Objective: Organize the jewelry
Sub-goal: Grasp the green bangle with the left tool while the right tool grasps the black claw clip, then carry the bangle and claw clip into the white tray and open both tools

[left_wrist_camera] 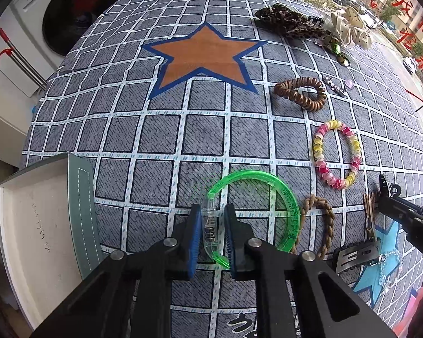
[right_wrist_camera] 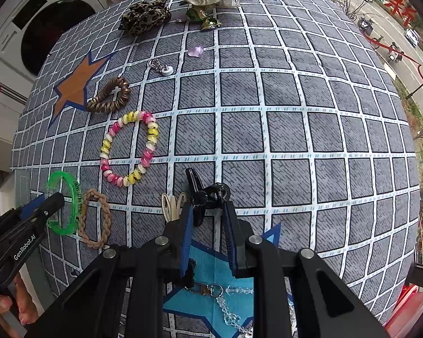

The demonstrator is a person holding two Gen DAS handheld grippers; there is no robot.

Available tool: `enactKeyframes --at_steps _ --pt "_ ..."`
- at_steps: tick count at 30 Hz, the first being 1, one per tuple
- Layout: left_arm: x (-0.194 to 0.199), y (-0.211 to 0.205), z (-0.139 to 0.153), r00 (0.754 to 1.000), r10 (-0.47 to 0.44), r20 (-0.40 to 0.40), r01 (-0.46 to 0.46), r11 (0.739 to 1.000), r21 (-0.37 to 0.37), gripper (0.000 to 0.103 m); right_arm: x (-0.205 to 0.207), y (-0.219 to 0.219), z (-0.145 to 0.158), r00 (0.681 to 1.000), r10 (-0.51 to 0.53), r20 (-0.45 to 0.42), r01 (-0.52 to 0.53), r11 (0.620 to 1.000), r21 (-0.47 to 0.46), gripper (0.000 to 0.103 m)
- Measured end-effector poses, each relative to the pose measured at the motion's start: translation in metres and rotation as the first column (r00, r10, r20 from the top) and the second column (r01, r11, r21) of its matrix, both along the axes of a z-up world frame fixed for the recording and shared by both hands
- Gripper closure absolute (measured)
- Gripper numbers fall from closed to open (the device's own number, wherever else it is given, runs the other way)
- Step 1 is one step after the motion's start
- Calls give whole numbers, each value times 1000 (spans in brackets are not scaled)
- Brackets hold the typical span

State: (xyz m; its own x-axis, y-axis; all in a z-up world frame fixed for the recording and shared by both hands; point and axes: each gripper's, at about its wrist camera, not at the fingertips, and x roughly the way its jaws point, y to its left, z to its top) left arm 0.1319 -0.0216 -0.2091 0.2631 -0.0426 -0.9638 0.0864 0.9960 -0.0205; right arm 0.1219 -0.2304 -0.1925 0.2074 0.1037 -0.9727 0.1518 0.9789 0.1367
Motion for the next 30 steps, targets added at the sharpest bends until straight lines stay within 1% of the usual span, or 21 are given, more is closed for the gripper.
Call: enactKeyframes --at_steps 2,6,12,16,21,26,30 --pt "-1 -1 4 1000 1 -2 -1 1000 -24 86 -2 -3 4 1000 -7 16 7 1000 6 80" --pt "-4 -1 12 1000 8 14 -8 999 -43 86 -8 -10 14 999 -4 42 3 999 36 80" --pt "-11 8 44 998 31 62 -25 995 -92 86 -14 -9 35 997 18 77 -24 997 78 80" --pt "-17 25 67 993 55 101 -44 992 -117 86 -13 5 53 994 46 103 -57 993 102 80" --pt "-30 63 86 983 129 127 -113 985 -128 86 -10 43 73 984 116 134 -135 980 143 80" --pt "-50 118 93 964 223 144 -212 973 -87 86 -7 102 87 962 214 169 -245 951 189 80" --pt "-61 168 88 941 310 135 -305 951 -55 86 -4 157 89 934 305 184 -342 914 218 80"
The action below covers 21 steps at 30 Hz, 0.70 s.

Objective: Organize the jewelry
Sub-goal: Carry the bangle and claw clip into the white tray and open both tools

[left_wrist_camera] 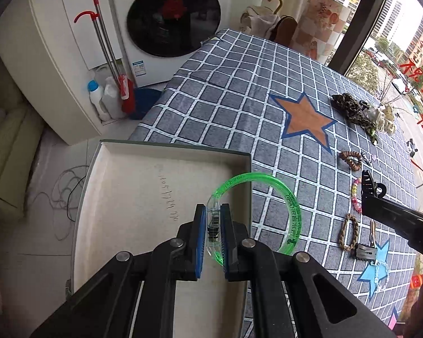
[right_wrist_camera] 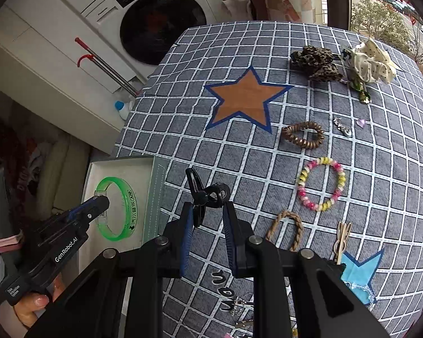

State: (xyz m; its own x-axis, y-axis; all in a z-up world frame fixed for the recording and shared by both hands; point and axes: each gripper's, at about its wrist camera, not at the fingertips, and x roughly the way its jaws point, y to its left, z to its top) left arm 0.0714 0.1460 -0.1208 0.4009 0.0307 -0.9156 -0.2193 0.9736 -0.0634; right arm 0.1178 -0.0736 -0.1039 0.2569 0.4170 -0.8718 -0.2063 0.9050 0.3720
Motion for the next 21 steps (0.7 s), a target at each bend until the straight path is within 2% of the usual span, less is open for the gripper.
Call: enactKeyframes --at_steps 5,10,14,21 --pt "-7 49 -17 996 90 -26 -89 996 33 86 3 66 -8 994 110 -10 -109 994 28 80" --pt "-4 80 -41 989 138 -59 -136 990 35 86 9 119 -26 982 183 -35 -183 983 29 80" --pt "2 89 -57 987 138 -75 -136 990 39 86 17 146 -47 974 218 -54 -219 976 -6 80" --pt "10 88 -75 988 122 -98 -116 991 63 86 28 166 -72 970 222 -100 -228 972 -59 80"
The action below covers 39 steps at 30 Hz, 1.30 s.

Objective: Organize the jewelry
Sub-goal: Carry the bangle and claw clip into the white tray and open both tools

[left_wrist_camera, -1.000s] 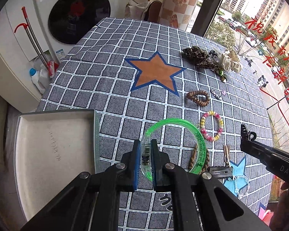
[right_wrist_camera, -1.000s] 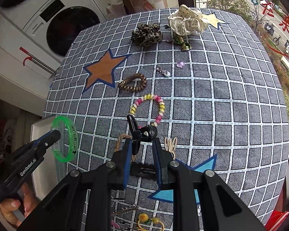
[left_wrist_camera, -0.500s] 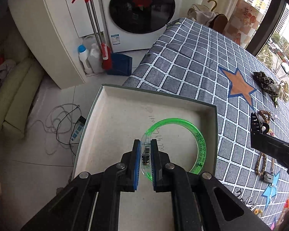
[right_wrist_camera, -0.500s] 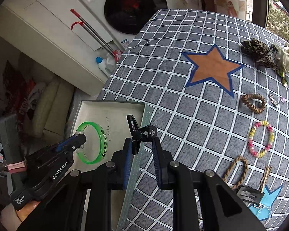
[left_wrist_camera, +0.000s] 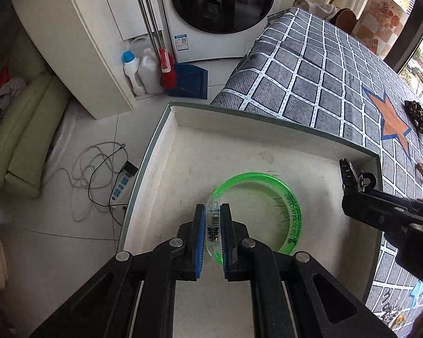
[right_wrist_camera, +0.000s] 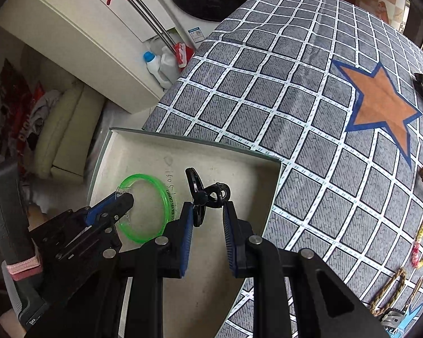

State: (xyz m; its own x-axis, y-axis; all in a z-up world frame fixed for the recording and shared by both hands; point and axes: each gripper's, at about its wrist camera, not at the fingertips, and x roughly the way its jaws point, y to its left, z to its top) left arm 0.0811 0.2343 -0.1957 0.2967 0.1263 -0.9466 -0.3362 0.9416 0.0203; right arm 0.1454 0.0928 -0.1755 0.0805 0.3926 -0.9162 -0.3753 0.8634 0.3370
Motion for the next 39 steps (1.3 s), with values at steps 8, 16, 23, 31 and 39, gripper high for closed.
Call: enactKeyframes --at_steps 8,16,23,31,39 --pt "3 -5 -3 999 -30 -12 31 999 37 86 5 5 -23 999 -6 -37 4 998 -59 79" --pt "2 -4 -1 999 -33 -34 34 999 22 85 1 14 -19 1000 5 -10 -6 999 -48 56" --pt "0 -5 1 998 -38 -45 39 999 20 85 -3 -5 11 997 -59 43 60 998 -5 54" --pt "-2 -10 2 996 -65 -57 68 996 51 74 -20 -56 33 987 -154 38 154 988 12 53" --pt "-5 -18 17 997 -72 -31 75 989 131 0 -40 -104 40 967 -255 9 255 967 33 53"
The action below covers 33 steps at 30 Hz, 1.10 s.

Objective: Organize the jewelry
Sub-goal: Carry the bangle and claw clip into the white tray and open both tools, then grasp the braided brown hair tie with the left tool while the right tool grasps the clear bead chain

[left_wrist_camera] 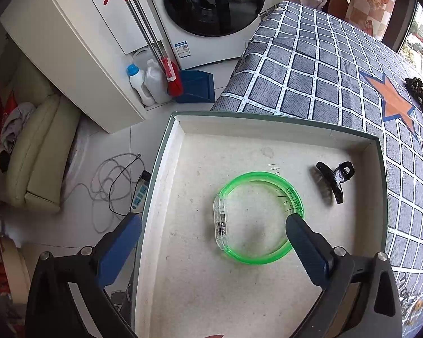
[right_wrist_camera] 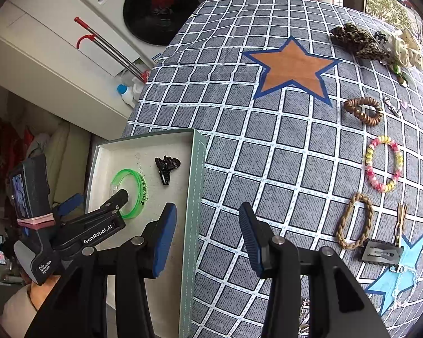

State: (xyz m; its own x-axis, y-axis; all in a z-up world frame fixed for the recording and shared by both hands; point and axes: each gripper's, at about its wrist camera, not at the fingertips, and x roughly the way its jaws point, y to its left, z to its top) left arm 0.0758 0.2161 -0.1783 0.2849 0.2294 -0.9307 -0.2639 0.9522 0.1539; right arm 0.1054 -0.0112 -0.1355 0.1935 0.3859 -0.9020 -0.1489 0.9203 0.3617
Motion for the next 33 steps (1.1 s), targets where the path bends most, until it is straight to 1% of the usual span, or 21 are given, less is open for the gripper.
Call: enactKeyframes --at_steps 2,3,5,8,9,11,16,18,20,23,27,31,33 --pt "-3 -7 6 1000 -19 8 19 1000 16 0 -4 -10 0 1000 -20 -2 20 1000 -7 52" --pt "-5 -11 10 999 -30 12 30 999 18 0 -7 -16 0 999 -32 -2 32 999 -12 46" --pt "-8 -21 16 998 -62 20 62 998 16 0 -12 -30 -1 998 -59 -5 59 998 -15 40" --pt "-11 -41 25 993 -119 24 119 993 -17 0 -21 -53 -2 995 -96 -19 96 995 -29 39" --pt "-11 -49 28 990 -141 20 142 989 -35 0 -25 -63 -2 993 -113 -25 112 993 -34 32" --pt "-9 -67 32 983 -182 17 183 981 -65 0 -32 -81 -3 988 -149 -34 148 988 -39 25" --pt "2 -119 45 963 -265 46 268 959 -94 0 -49 -136 -5 969 -242 -47 237 968 -83 25" --pt "7 -141 48 951 -302 61 307 947 -100 0 -56 -158 -5 958 -281 -50 275 956 -104 25" --pt "13 -161 46 940 -337 58 342 934 -107 0 -63 -178 -6 948 -315 -53 307 944 -124 25" --pt "20 -187 37 930 -368 26 367 920 -140 0 -72 -205 -9 934 -352 -60 340 929 -148 25" --pt "24 -216 17 910 -414 -19 405 898 -173 0 -84 -228 -14 929 -364 -62 348 919 -183 25" --pt "28 -238 3 889 -456 -39 445 881 -162 0 -99 -244 -20 929 -363 -77 342 918 -199 25" --pt "30 -246 -3 882 -468 -46 457 876 -154 0 -107 -248 -24 931 -356 -81 332 918 -217 25"
